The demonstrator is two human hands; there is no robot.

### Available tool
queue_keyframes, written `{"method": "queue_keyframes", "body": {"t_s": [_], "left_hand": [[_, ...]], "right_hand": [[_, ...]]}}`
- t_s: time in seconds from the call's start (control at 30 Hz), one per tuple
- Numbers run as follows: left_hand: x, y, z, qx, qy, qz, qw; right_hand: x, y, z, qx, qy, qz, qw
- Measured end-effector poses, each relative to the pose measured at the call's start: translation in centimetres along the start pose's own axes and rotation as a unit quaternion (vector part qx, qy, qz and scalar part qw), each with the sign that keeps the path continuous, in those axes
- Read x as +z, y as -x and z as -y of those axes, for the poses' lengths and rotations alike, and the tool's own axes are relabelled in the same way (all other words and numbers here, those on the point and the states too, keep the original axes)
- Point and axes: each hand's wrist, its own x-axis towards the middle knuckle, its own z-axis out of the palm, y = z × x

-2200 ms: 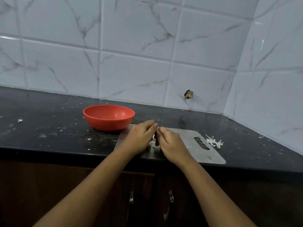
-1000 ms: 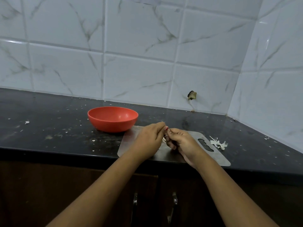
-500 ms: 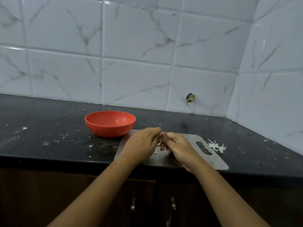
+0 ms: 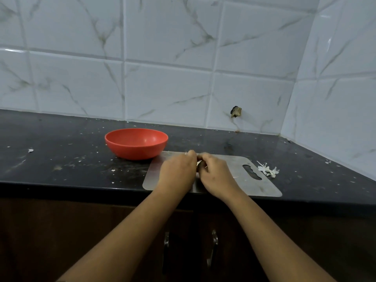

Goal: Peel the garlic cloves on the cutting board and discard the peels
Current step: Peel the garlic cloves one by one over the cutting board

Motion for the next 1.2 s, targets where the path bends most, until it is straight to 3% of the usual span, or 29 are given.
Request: {"method": "queue_keyframes", "body": {"t_s": [0.17,0.4,0.63,0.87,1.0,1.2], "left_hand": [[0.5,-0.9,1.9,-0.095,0.137,0.016,0.986],[0.1,-1.4,3.1,-0.173,0.272,0.068,0.944],[-1.1,-1.1,4.0,-0.208,0.547,0.125,0.801],[-1.3,-0.7,4.8,-0.108,0.543,0.191,0.810],[-1.6,-0.4,5.3,-0.058,0.564,0.231,0.790],[-2.0,-0.2,4.9,-0.039,0.585,0.201,0.785]], "right_hand": [[-0.5,-0.1,-0.1,0.024,-0.076,0.048,0.996],[-0.3,0.1,0.6,-0.031,-0.011,0.094,0.995],[-0.8,0.1,0.8,-0.002,0.033,0.086,0.996],[-2.1,-0.1,0.8,0.022,0.040,0.123,0.991],[-1.6,0.0,0.3,0.091,-0.112,0.044,0.989],[-1.0,-1.1,0.4,0.144,-0.247,0.010,0.958]]}}
